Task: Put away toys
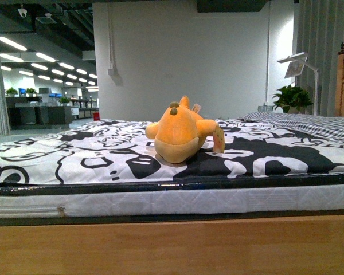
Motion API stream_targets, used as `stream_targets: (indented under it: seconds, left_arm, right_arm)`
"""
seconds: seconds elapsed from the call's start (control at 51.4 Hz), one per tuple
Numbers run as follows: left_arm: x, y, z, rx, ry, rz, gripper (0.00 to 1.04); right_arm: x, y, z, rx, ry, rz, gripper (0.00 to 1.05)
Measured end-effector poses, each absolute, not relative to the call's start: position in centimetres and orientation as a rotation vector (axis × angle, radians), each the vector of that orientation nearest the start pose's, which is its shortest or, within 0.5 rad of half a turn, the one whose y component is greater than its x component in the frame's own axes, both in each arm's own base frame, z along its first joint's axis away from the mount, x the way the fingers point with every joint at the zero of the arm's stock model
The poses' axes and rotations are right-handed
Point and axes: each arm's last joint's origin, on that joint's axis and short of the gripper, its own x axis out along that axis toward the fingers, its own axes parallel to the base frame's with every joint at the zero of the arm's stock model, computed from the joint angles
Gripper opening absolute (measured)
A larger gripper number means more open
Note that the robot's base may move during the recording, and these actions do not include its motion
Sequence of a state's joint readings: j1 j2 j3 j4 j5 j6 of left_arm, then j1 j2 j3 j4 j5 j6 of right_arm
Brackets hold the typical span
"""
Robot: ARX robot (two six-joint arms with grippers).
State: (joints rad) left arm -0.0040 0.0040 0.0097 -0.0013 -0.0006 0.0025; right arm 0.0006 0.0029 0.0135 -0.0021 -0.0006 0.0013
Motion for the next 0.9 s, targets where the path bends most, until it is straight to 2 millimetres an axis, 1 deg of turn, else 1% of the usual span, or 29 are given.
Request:
stream_targets:
  seconds: [0.895]
  left_arm:
    - [9.74, -0.04, 16.64, 0.002, -0.004, -0.003, 0.98]
  right_arm:
    - [9.7, 0.01, 16.77, 0.001, -0.009, 0.002, 0.98]
